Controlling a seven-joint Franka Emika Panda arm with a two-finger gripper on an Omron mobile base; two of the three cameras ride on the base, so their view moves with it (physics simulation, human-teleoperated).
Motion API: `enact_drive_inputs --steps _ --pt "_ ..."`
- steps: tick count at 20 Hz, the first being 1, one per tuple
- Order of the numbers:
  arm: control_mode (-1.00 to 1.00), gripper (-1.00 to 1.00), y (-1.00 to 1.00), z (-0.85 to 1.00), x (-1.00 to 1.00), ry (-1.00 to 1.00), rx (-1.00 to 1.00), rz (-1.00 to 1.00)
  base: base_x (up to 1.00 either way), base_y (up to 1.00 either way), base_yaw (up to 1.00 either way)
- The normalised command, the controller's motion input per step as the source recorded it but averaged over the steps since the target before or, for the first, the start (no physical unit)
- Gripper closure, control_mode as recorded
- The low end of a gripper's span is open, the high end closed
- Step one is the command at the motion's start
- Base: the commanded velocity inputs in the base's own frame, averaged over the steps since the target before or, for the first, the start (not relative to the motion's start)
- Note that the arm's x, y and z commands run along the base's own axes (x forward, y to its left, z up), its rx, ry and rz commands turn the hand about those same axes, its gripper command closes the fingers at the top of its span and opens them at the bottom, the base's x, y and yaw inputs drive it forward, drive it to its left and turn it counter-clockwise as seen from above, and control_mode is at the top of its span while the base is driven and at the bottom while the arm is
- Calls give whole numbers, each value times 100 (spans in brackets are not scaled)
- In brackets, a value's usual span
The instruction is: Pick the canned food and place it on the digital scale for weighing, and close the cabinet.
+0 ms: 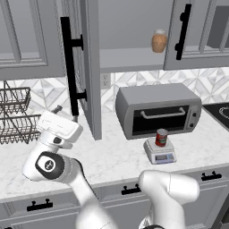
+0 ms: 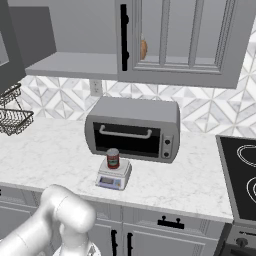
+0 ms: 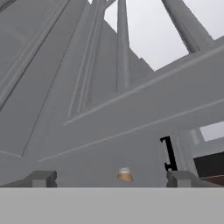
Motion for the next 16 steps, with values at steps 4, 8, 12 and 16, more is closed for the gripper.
enact_drive_inputs --steps 4,8,12,16 --pt "-100 -100 -95 16 79 -13 3 -4 0 0 0" --pt "-100 -100 -99 18 69 -18 5 -4 0 0 0" --pt "-100 -100 -88 17 47 -26 7 -2 0 0 0" --pt "-100 -100 97 -60 -85 -36 -40 2 0 0 0"
